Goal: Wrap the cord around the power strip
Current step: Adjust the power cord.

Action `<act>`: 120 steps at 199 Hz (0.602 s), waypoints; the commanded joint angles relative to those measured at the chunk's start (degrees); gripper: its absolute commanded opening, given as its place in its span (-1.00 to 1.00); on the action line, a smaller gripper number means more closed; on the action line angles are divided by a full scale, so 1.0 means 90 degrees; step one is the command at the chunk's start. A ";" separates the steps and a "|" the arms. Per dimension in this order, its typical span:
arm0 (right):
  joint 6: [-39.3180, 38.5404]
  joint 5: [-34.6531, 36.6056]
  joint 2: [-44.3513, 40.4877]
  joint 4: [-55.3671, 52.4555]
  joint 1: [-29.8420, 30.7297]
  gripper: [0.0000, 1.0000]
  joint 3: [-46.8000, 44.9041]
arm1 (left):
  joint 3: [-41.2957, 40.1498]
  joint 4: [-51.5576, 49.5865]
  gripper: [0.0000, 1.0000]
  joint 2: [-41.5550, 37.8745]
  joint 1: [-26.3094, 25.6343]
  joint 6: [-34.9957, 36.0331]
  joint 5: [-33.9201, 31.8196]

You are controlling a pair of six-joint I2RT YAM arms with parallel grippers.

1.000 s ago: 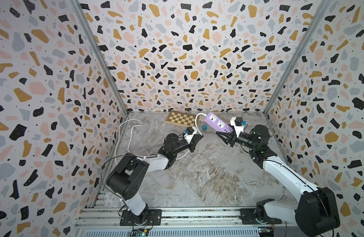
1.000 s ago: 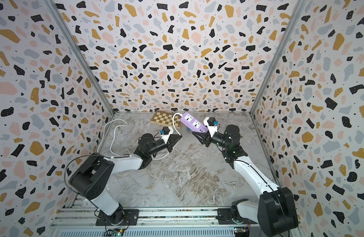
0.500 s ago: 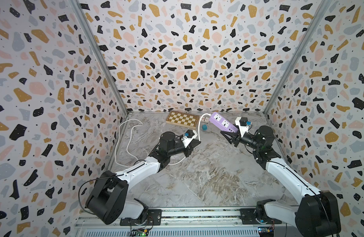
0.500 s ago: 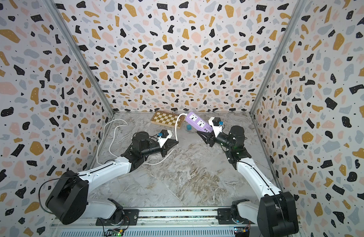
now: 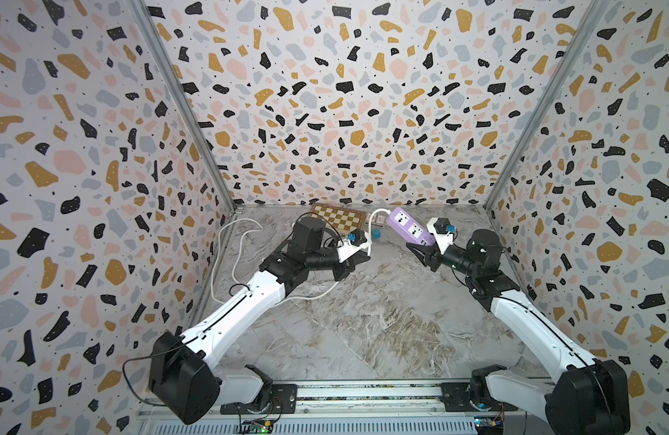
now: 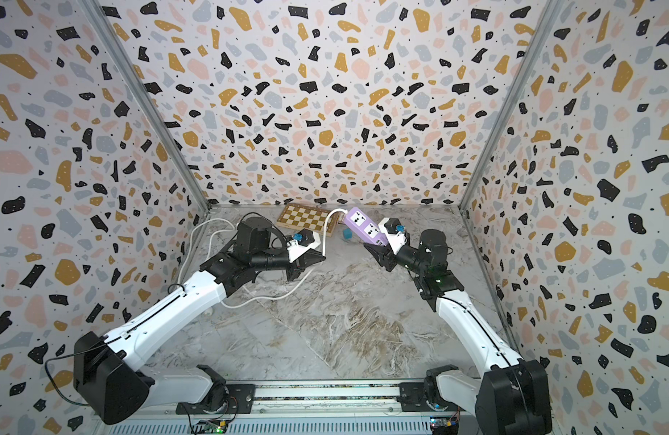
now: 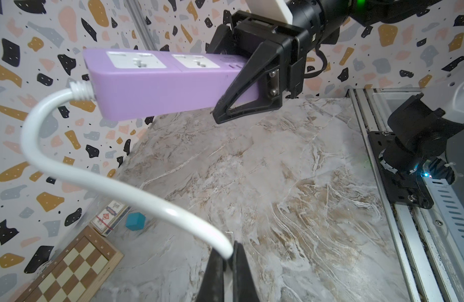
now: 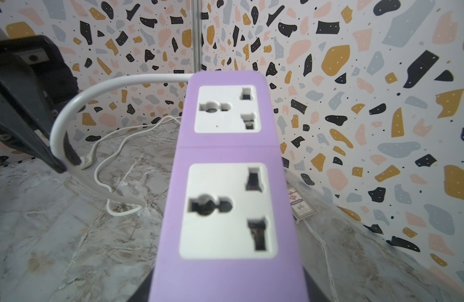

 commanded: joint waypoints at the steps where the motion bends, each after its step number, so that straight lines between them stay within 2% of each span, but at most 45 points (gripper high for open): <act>1: 0.0226 -0.0236 -0.0258 0.0222 0.0036 -1.00 0.0456 | -0.0856 0.0976 -0.99 0.0038 -0.0014 -0.0392 0.0276; 18: 0.0293 -0.0370 -0.0259 -0.0059 0.0239 -1.00 0.0839 | -0.1455 0.2624 -0.90 0.0310 0.0127 -0.1213 0.0306; 33: 0.0405 -0.0488 -0.0221 -0.0269 0.0387 -1.00 0.1083 | -0.1785 0.3956 -0.49 0.0594 0.0210 -0.1704 0.0134; 48: 0.0532 -0.0558 -0.0226 -0.0343 0.0461 -1.00 0.1215 | -0.2135 0.5148 0.08 0.0827 0.0275 -0.2065 -0.0118; 58: 0.0604 -0.0576 -0.0233 -0.0348 0.0471 -1.00 0.1280 | -0.2334 0.5816 0.30 0.0977 0.0301 -0.2210 -0.0258; 72: 0.0609 -0.0565 -0.0236 -0.0423 0.0476 -1.00 0.1411 | -0.2565 0.6521 0.44 0.1154 0.0341 -0.2403 -0.0333; 92: 0.0639 -0.0575 -0.0207 -0.0542 0.0471 -1.00 0.1631 | -0.2788 0.7090 0.49 0.1509 0.0341 -0.2514 -0.0441; 120: 0.0624 -0.0549 -0.0180 -0.0730 0.0476 -1.00 0.1928 | -0.3336 0.8420 0.62 0.2023 0.0351 -0.2673 -0.1341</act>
